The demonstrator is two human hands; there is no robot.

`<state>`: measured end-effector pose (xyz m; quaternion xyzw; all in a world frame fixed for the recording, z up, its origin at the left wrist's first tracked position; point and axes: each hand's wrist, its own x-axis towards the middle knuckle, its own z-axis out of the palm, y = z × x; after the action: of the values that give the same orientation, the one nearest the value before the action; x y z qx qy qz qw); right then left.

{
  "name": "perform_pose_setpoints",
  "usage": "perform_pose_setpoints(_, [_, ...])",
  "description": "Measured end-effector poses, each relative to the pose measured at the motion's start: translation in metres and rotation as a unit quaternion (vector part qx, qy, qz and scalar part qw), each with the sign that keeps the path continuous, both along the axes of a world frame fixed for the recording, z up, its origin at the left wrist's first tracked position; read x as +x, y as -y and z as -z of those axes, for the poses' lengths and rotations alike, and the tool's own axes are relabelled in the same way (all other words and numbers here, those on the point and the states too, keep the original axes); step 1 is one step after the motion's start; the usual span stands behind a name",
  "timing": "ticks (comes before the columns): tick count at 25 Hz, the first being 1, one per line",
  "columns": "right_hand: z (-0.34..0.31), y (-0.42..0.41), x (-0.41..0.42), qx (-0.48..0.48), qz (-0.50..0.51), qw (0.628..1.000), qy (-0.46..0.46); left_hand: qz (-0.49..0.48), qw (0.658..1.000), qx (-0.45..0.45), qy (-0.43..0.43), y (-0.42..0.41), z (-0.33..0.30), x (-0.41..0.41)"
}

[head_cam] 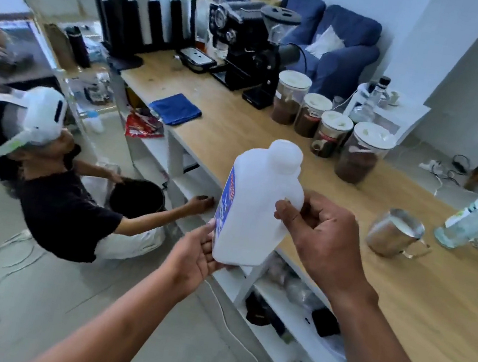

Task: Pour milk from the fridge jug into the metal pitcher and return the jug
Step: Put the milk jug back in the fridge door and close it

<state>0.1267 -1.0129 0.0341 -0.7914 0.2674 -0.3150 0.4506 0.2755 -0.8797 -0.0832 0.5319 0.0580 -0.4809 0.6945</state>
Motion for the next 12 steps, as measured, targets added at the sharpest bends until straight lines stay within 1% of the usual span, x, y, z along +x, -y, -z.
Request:
perform_pose_setpoints(4, [0.003,-0.058,0.046,0.01,-0.095,0.995,-0.004,-0.089,0.996,0.007,0.004,-0.089,-0.001,0.018])
perform_pose_setpoints(8, [0.008,-0.122,0.096,0.012,-0.21,0.978,-0.008,-0.194,0.981,0.021,0.008,-0.177,-0.001,0.025])
perform_pose_setpoints(10, [0.006,-0.148,0.123,0.001,-0.272,0.962,-0.014,-0.262,0.965,0.02,0.0,-0.215,-0.002,0.028])
perform_pose_setpoints(12, [0.008,-0.193,0.159,-0.013,-0.379,0.925,-0.031,-0.365,0.931,0.015,-0.007,-0.268,0.001,0.029])
